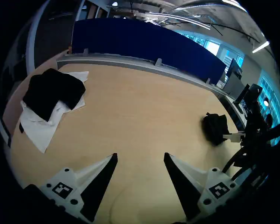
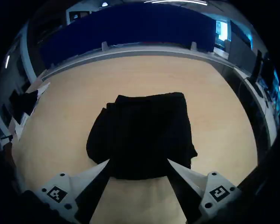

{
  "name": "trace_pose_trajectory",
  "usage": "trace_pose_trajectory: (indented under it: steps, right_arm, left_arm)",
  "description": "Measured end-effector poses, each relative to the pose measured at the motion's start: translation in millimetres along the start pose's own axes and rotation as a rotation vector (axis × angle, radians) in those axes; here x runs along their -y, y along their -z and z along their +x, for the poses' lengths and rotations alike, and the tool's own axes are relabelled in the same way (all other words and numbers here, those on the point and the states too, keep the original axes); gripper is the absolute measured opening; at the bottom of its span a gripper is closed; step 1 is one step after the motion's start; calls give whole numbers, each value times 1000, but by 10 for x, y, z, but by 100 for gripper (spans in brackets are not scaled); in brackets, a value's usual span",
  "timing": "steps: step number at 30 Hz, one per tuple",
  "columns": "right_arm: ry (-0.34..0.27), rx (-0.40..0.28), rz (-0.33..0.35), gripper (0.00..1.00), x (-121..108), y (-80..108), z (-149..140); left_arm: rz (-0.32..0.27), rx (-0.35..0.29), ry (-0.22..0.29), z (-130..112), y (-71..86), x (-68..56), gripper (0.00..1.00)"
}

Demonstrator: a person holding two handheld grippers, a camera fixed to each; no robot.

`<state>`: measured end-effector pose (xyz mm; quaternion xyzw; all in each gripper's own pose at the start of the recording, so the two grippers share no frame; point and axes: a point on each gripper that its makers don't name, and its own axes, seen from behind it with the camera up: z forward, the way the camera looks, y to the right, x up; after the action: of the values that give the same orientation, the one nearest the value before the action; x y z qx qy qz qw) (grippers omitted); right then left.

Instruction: Fold towel

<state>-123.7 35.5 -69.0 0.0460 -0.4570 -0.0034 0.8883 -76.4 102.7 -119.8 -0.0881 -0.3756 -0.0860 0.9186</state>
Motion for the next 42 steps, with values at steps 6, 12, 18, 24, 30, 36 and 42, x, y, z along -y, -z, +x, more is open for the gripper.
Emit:
trace_pose_trajectory:
  steps: [6, 12, 18, 24, 30, 36, 42]
  right_arm:
    - [10, 1, 5, 100, 7, -2, 32]
    - [15, -39, 10, 100, 32, 97, 172]
    - [18, -105, -3, 100, -23, 172, 477]
    - [22, -126, -9, 100, -94, 79, 724]
    - [35, -101, 0, 100, -111, -63, 786]
    - [41, -82, 1, 100, -124, -218, 816]
    - [39, -62, -7, 100, -130, -375, 807]
  left_arm:
    - [-4, 0, -3, 18, -14, -30, 92]
    - [-10, -2, -4, 38, -28, -69, 92]
    - [-8, -1, -4, 40, -36, -61, 92]
    - [-8, -1, -6, 38, -35, -71, 92]
    - [-1, 1, -4, 26, -37, -42, 92]
    - [6, 1, 0, 35, -49, -13, 92]
    - [10, 2, -3, 34, -60, -8, 92]
